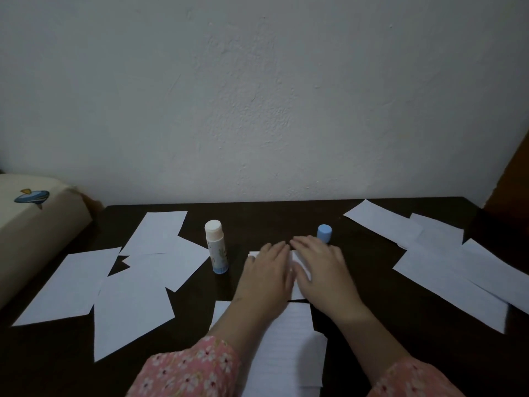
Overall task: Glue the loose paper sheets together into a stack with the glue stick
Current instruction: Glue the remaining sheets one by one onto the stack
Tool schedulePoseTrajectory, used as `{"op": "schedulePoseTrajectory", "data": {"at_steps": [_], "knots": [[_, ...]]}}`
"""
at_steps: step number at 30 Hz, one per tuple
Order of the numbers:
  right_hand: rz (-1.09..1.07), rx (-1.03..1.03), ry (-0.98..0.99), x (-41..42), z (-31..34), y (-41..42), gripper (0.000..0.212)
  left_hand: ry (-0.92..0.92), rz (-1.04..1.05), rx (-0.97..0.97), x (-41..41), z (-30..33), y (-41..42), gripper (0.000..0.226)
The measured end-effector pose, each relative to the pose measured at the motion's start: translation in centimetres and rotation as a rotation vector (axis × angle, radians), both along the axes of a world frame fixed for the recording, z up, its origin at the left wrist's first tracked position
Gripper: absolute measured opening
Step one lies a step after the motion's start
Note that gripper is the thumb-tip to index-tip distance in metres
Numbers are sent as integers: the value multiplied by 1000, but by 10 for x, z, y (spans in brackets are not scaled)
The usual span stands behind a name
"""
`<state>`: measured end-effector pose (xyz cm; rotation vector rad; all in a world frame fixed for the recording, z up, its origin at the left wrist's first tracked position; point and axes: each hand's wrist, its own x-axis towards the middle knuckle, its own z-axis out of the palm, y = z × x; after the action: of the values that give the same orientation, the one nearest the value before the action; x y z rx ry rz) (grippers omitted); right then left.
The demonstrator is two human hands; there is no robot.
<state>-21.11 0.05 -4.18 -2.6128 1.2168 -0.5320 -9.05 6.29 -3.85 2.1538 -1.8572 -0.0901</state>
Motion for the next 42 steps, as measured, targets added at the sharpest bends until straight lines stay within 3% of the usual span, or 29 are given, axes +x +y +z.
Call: {"op": "schedulePoseTrajectory", "data": {"at_steps": [3, 9, 17, 21, 32, 37, 42], "knots": [[87, 132, 227, 8, -8, 1, 50, 33, -101, 147, 7, -9, 0, 51], [46, 189, 323, 7, -13, -1, 52, 34, -86, 230, 9, -12, -1, 53], [-124, 217, 330, 8, -15, 5, 53, 57, 138, 300, 8, -11, 1, 75], [-194, 218, 346, 9, -17, 6, 55, 65, 203, 317, 10, -10, 2, 71], [-160, 236, 366, -10, -8, 4, 66, 82, 165, 298, 16, -4, 7, 58], [-25, 109, 347, -14, -6, 14, 63, 63, 60, 97, 3, 6, 23, 58], [-45, 189, 394, -17, -8, 18, 55, 138, 45, 263, 19, 4, 27, 51]]}}
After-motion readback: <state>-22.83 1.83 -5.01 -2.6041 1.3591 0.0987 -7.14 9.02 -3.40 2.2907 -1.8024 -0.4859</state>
